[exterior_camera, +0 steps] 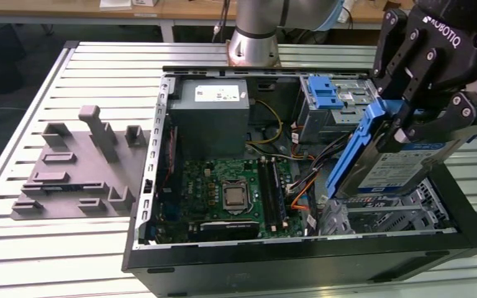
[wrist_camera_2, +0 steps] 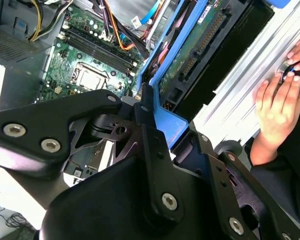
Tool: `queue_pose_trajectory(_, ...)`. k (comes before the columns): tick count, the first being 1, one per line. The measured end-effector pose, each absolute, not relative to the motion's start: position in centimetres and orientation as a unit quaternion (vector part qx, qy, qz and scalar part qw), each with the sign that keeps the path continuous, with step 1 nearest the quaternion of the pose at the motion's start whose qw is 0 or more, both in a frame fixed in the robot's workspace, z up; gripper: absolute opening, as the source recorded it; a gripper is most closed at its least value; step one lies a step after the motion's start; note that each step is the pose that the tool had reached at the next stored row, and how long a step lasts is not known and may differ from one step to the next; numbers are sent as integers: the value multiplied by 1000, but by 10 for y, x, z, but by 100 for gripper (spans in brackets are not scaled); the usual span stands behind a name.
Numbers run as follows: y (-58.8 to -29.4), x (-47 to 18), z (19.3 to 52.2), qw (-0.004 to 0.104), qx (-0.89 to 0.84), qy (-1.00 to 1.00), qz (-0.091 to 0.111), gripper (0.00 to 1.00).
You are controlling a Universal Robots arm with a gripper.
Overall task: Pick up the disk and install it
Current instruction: 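Insert the disk into the insertion slot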
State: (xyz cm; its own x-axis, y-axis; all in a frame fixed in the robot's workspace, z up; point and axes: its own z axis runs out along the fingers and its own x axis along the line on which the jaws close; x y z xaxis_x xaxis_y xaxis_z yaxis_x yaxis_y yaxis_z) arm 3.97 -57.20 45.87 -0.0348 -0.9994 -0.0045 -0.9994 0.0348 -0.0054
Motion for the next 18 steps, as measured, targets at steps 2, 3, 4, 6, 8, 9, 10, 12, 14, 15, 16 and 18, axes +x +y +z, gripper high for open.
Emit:
queue_pose_trajectory(2,-572,40,459,3,-695,719,0,36)
queue_pose_trajectory(3,-572,41,459,4,-695,719,0,36)
queue_pose_trajectory(4,-572,41,459,3,-695,719,0,36)
queue_pose_trajectory(6,-572,44,459,4,-695,719,0,36)
queue_pose_trajectory(8,-572,47,458,4,-695,719,0,36)
queue_pose_trajectory(9,-572,49,458,4,-695,719,0,36)
queue_pose_trajectory(10,-572,54,458,3,-695,719,0,36)
queue_pose_trajectory(12,-572,54,457,3,-695,719,0,36)
queue_pose_trajectory(14,-572,54,457,3,-695,719,0,36)
queue_pose_trajectory(15,-572,55,457,3,-695,719,0,36)
queue_pose_trajectory(16,-572,55,457,3,-695,719,0,36)
queue_pose_trajectory(18,-572,55,457,3,-695,719,0,36)
